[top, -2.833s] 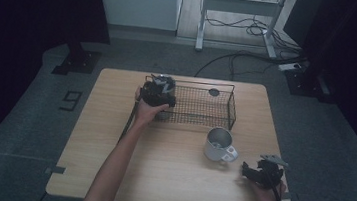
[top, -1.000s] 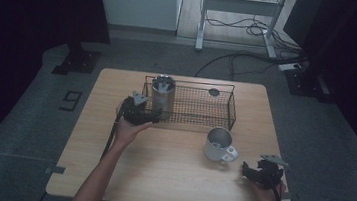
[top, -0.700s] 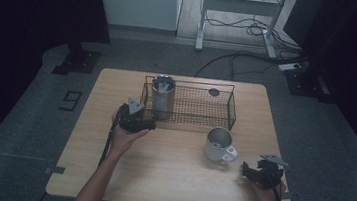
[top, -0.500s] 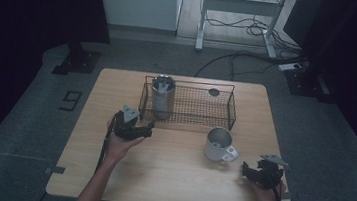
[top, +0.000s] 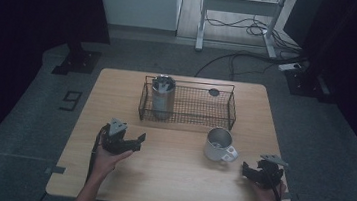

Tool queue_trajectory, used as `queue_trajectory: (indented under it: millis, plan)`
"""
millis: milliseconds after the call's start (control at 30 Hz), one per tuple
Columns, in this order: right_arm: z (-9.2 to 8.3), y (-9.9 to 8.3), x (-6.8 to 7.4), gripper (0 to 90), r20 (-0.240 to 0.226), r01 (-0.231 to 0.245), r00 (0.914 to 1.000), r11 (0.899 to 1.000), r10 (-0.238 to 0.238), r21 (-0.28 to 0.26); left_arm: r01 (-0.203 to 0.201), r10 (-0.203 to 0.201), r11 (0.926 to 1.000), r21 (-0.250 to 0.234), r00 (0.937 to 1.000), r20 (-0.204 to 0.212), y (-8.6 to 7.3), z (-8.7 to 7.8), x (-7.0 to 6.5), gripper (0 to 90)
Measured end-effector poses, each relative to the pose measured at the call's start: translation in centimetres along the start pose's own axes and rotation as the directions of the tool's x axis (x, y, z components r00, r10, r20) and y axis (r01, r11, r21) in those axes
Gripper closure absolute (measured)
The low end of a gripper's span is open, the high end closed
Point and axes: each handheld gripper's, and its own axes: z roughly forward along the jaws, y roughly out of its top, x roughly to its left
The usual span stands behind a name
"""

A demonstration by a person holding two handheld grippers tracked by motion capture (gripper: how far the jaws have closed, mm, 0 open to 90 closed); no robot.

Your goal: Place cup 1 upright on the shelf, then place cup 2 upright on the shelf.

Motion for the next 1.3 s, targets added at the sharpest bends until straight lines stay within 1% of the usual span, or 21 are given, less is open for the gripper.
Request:
queue_trajectory:
  millis: [33,67,100,200,233,267,400,500,533,733,800,867,933,1000,1033,1100,1133,1167,1200,1267,1300]
  plan:
    - [0.0,0.0,0.0,9.3,0.0,0.0,1.0,1.0,0.0,0.0,0.0,0.0,1.0,0.0,1.0,0.0,0.0,0.0,0.0,14.4]
    - [0.0,0.0,0.0,9.3,0.001,-0.001,1.0,1.0,0.001,-0.001,0.005,-0.005,0.9999,0.01,1.0,0.001,-0.6,-0.1,0.1,14.4]
    - [0.0,0.0,0.0,9.3,0.001,-0.001,1.0,1.0,0.001,-0.001,0.005,-0.005,0.9999,0.01,1.0,0.001,-0.6,-0.1,0.1,14.4]
    - [0.0,0.0,0.0,9.3,0.001,-0.002,1.0,1.0,0.002,0.0,0.009,-0.009,0.9996,0.025,1.0,0.002,-1.5,-0.1,0.2,14.4]
    - [0.0,0.0,0.0,9.3,0.002,-0.002,1.0,1.0,0.002,-0.001,0.006,-0.006,0.9993,0.037,1.0,0.001,-1.7,0.0,0.2,14.4]
    - [0.0,0.0,0.0,9.2,0.003,-0.003,1.0,1.0,0.003,-0.001,-0.006,0.006,0.9986,0.053,1.0,-0.001,-1.9,0.1,0.2,14.4]
    - [0.0,0.0,0.0,9.2,0.004,-0.004,1.0,1.0,0.004,-0.001,-0.023,0.023,0.9982,0.055,0.9997,0.001,-2.4,0.1,0.0,14.7]
    - [0.0,0.0,0.0,9.2,0.002,-0.002,1.0,1.0,0.002,0.0,-0.023,0.022,0.9978,0.062,0.9997,0.002,-2.7,0.0,-0.1,14.7]
    - [0.0,0.1,0.0,9.2,0.002,-0.003,1.0,1.0,0.003,0.0,-0.013,0.012,0.9981,0.06,0.9999,0.007,-2.8,-0.1,-0.1,14.7]
    - [0.0,0.0,0.0,11.4,-0.001,0.0,1.0,1.0,0.0,-0.005,0.006,-0.006,0.9985,0.054,0.9999,0.01,-2.8,-0.4,0.0,14.6]
    - [-0.1,0.0,-0.1,12.3,0.003,-0.006,1.0,1.0,0.006,-0.012,0.011,-0.012,0.9986,0.052,0.9999,0.01,-2.8,-0.4,0.0,14.5]
    - [-0.4,-0.1,-0.4,12.3,-0.001,-0.012,0.9999,0.999,0.012,-0.037,0.014,-0.015,0.9987,0.048,0.9999,0.007,-2.8,-0.5,0.1,14.5]
    - [-0.5,-0.1,-0.5,12.5,0.0,-0.015,0.9999,0.999,0.015,-0.043,0.016,-0.016,0.9988,0.047,0.9998,0.008,-2.7,-0.5,0.1,14.5]
    - [-1.0,0.0,-0.8,12.8,-0.017,-0.032,0.9994,0.997,0.031,-0.069,0.016,-0.017,0.9988,0.047,0.9998,0.011,-2.7,-0.5,0.0,14.5]
    - [-1.0,0.0,-0.8,12.8,-0.017,-0.032,0.9994,0.997,0.031,-0.069,0.016,-0.017,0.9988,0.047,0.9998,0.011,-2.7,-0.5,0.0,14.5]
    - [-1.4,0.1,-0.9,12.9,-0.028,-0.035,0.999,0.996,0.033,-0.086,0.016,-0.016,0.9987,0.048,0.9998,0.011,-2.8,-0.4,-0.1,14.5]
    - [-1.8,0.2,-0.9,13.0,-0.044,-0.038,0.9985,0.994,0.034,-0.101,0.013,-0.014,0.9987,0.049,0.9998,0.013,-2.8,-0.5,-0.1,14.5]
    - [-1.8,0.2,-0.9,13.0,-0.044,-0.038,0.9985,0.994,0.034,-0.101,0.013,-0.014,0.9987,0.049,0.9998,0.013,-2.8,-0.5,-0.1,14.5]
    - [-2.3,0.4,-0.8,13.0,-0.061,-0.041,0.9976,0.992,0.034,-0.118,0.017,-0.018,0.9989,0.043,0.9998,0.013,-2.7,-0.6,-0.1,14.5]
    - [-2.8,0.6,-0.7,13.1,-0.078,-0.043,0.9964,0.99,0.033,-0.136,0.022,-0.022,0.9991,0.036,0.9997,0.014,-2.7,-0.8,0.1,14.5]
    - [-2.8,0.6,-0.7,13.1,-0.078,-0.043,0.9964,0.99,0.033,-0.136,0.022,-0.022,0.9991,0.036,0.9997,0.014,-2.7,-0.8,0.1,14.5]
